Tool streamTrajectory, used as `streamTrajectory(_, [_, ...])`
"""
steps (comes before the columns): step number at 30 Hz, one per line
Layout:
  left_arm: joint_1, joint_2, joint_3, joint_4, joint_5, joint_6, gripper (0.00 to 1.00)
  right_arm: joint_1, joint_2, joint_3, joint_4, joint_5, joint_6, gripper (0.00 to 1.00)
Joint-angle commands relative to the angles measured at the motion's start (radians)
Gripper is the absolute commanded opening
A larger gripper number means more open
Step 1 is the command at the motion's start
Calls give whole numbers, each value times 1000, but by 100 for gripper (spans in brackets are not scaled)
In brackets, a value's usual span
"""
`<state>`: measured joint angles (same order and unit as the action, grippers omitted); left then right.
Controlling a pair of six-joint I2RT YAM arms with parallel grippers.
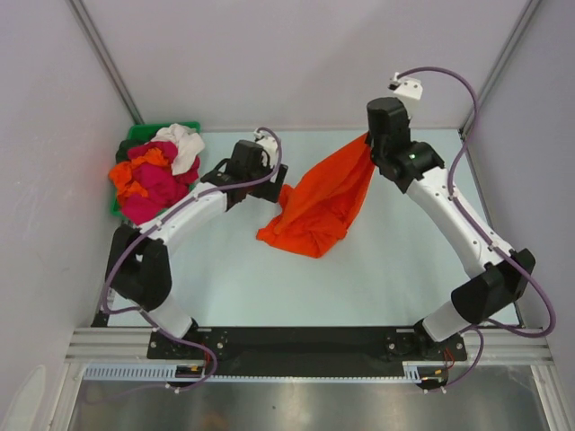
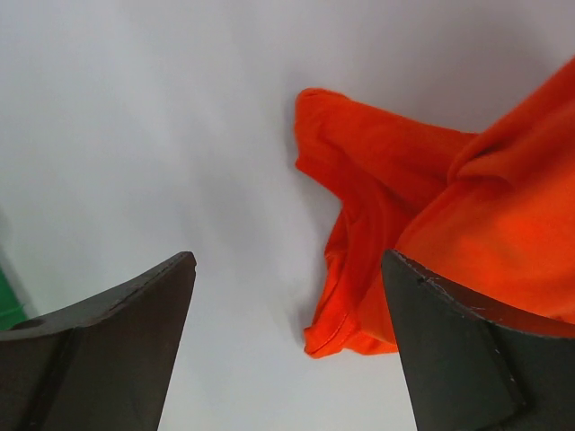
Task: Fold and stack the t-shirts
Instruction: Flatten out the tshirt
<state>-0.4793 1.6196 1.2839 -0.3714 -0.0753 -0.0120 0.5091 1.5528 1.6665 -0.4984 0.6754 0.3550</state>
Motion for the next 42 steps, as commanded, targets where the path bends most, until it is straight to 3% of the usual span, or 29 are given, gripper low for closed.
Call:
streamTrajectory(1, [-27, 46, 63, 9, -21, -29, 91, -53, -68, 16, -57, 53, -56, 0])
streamTrajectory(10, [-77, 72, 28, 12, 2, -45, 91, -116, -226, -59, -98, 90, -94, 0])
streamTrajectory(21, [-99, 65, -98, 55, 26, -43, 84, -147, -258, -174, -92, 36, -48, 0])
streamTrajectory(24, [-97, 98, -48, 52, 5, -31, 78, -150, -257, -189, -88, 18, -37, 0])
streamTrajectory(28, [-96, 178, 9, 19, 34, -25, 55, -150, -255, -202, -88, 7, -25, 0])
streamTrajectory(30, [-96, 194, 15, 12, 58, -25, 50, -149, -255, -208, -91, 6, -21, 0])
streamTrajectory(33, [-96, 200, -9, 8, 66, -39, 52, -146, -255, -208, -101, 7, -21, 0])
streamTrajectory(36, [-96, 168, -64, 31, 57, -40, 59, -142, -257, -217, -101, 9, -24, 0])
streamTrajectory(42, [-96, 105, -144, 40, 89, -52, 56, -133, -250, -243, -89, 9, -8, 0])
